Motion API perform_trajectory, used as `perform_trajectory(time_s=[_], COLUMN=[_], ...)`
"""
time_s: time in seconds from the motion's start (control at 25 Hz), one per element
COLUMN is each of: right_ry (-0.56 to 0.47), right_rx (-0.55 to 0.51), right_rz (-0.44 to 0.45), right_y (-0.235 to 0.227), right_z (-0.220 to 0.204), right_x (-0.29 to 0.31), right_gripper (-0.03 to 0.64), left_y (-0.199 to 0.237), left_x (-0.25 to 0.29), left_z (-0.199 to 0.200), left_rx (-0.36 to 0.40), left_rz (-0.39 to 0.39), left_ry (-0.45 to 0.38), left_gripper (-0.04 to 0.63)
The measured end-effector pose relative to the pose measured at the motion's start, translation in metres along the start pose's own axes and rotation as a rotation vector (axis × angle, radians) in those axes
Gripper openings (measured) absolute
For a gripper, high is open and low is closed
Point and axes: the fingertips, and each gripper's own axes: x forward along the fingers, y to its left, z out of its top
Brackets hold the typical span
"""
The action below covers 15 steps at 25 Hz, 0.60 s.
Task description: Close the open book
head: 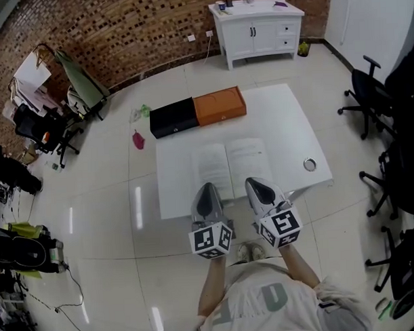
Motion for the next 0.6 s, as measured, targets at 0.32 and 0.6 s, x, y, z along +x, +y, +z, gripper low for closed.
perform_trajectory(time_s=[0.32, 0.6], right_ry=[0.049, 0.094], right_rx=[0.002, 0.013], right_rz=[-0.014, -0.033], right_y=[-0.001, -0.006], right_z=[-0.023, -0.043], right_x=[0.001, -0.002], right_gripper=[0.003, 0.003], left_y=[0.026, 0.050], left_x=[0.000, -0.009], left_z=[-0.066, -0.136], left_rx=[-0.221, -0.605], left_rz=[0.017, 0.090], left_ry=[0.074, 0.127], left_gripper=[0.220, 0.247])
